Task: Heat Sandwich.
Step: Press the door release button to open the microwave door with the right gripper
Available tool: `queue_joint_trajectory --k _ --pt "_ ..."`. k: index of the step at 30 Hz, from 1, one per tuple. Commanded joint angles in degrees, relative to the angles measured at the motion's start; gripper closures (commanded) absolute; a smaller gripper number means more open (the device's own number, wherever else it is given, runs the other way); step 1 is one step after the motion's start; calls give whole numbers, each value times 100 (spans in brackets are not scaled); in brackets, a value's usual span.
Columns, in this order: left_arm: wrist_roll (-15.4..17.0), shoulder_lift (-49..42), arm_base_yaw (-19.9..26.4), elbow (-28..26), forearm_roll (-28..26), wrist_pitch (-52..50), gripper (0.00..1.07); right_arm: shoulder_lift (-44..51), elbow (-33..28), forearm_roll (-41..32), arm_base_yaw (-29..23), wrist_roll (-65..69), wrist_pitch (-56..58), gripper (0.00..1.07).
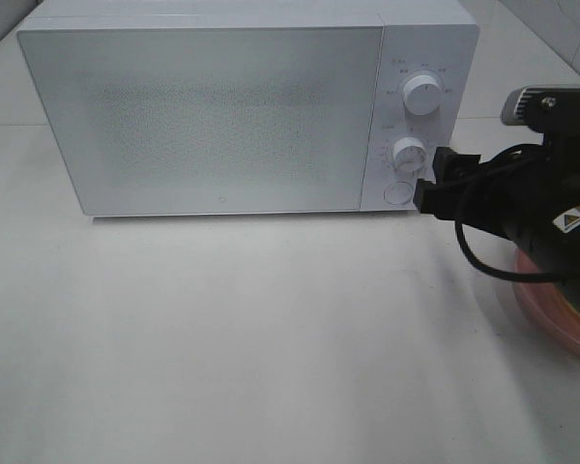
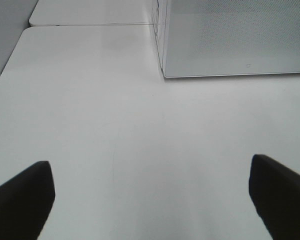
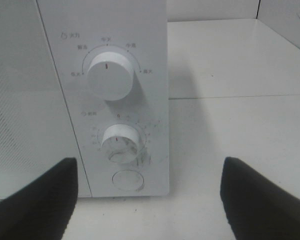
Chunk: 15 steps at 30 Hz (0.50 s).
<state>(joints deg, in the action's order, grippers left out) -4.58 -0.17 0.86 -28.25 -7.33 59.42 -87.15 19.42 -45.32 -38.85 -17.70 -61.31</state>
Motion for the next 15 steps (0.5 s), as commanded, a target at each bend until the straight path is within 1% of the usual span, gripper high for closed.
queue_joint_trajectory --k 1,4,15 --pt "23 -160 -6 11 -23 -52 3 -218 0 -166 -229 -69 -132 31" --pt "23 -160 -6 11 -23 -52 3 -441 0 -195 -390 -63 -143 31" --pt "23 -160 -6 11 -23 -52 3 -561 0 -458 -407 34 -126 31"
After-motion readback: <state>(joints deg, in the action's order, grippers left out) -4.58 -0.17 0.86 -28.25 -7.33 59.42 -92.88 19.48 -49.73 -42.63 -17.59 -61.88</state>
